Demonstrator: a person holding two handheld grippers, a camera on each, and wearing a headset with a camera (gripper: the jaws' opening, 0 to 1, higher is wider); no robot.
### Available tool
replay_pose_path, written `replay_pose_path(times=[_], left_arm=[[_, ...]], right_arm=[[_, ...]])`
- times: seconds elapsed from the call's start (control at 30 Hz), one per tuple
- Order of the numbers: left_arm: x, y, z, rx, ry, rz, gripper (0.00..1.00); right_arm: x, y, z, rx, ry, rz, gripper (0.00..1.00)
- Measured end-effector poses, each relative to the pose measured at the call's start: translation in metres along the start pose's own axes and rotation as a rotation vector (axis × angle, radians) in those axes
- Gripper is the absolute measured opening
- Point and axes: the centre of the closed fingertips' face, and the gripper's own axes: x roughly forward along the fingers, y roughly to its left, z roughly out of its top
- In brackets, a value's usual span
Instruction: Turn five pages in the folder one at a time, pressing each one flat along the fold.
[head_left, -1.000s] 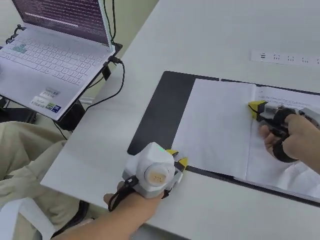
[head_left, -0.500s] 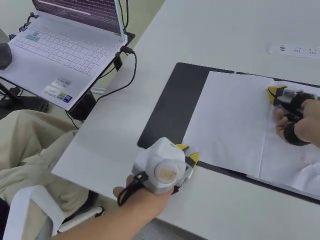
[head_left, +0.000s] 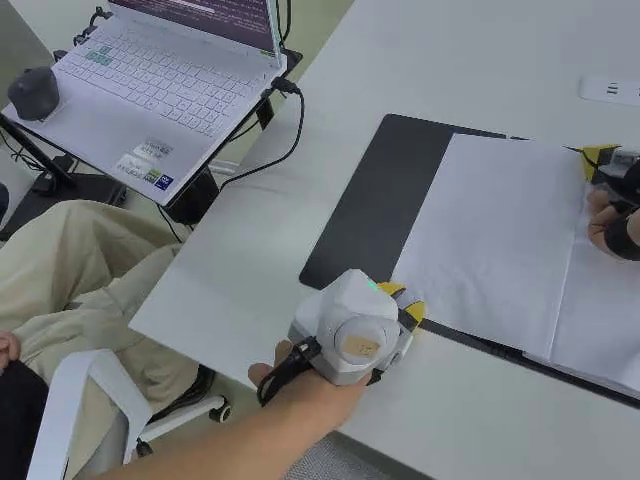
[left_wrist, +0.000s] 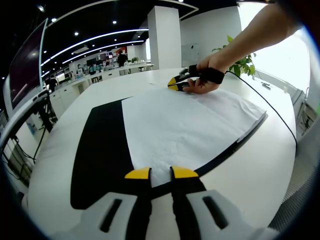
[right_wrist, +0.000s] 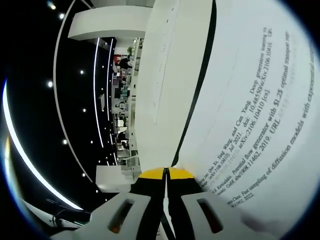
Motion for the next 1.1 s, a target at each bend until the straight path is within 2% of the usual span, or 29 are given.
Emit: replay_pose_path(times=[0.17, 0.33, 0.73, 1.1], left_arm=[[0.000, 0.000, 0.000, -0.003, -0.003, 0.002, 0.13], [0.000, -0.001, 0.000, -0.001, -0.001, 0.001, 0.13], [0.000, -0.001, 0.000, 0.010, 0.004, -0.002, 0.13], [0.001, -0.001, 0.000, 0.019, 0.006, -0.002, 0.13]], right_arm=[[0.000, 0.000, 0.000, 0.004, 0.010, 0.004, 0.00], [-0.003, -0.004, -0.004, -0.010, 0.065, 0.002, 0.00], [-0.032, -0.014, -0.030, -0.047, 0.196, -0.009, 0.00], [-0.057, -0.025, -0.045, -0.039, 0.265, -0.008, 0.00]])
